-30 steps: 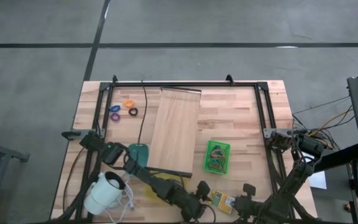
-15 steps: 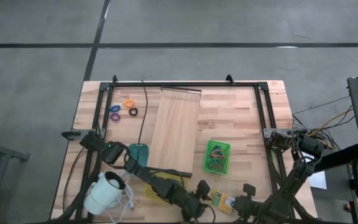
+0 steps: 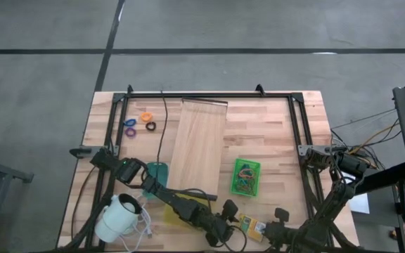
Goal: Pick & Place Office Desk Supplies
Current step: Put the large yellow crayon box into the yellow bin
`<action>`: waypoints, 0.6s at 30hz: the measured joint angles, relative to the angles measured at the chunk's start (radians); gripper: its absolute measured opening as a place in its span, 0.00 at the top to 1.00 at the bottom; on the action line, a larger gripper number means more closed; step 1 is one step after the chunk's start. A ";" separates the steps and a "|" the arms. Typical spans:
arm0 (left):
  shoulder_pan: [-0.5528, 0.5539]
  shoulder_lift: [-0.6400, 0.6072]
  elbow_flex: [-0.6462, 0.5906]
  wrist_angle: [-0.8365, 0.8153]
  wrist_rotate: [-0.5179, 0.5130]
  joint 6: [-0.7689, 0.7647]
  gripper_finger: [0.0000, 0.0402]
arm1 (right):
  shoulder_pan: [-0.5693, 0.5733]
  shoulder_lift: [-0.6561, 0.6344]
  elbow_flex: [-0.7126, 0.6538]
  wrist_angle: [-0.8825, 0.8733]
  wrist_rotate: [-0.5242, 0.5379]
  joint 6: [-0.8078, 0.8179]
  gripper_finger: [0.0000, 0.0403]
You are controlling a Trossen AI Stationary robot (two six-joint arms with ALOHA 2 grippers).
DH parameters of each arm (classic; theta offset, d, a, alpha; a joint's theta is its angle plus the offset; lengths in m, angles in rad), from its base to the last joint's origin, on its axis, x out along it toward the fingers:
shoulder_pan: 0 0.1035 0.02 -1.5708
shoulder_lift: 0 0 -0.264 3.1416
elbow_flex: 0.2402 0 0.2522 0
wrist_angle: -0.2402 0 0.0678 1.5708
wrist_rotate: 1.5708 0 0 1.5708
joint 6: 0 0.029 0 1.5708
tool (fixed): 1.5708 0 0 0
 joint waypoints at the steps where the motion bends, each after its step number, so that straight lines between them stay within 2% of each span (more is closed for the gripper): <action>1: 0.001 0.000 0.000 -0.001 0.002 0.000 0.50 | 0.000 0.000 0.000 0.001 0.000 0.000 0.84; 8: 0.001 0.001 -0.004 0.033 0.027 -0.054 0.50 | 0.000 0.001 0.000 0.005 0.000 0.000 0.84; 18: 0.001 0.002 -0.004 0.050 0.041 -0.046 0.50 | 0.000 0.001 0.000 0.006 0.000 0.000 0.84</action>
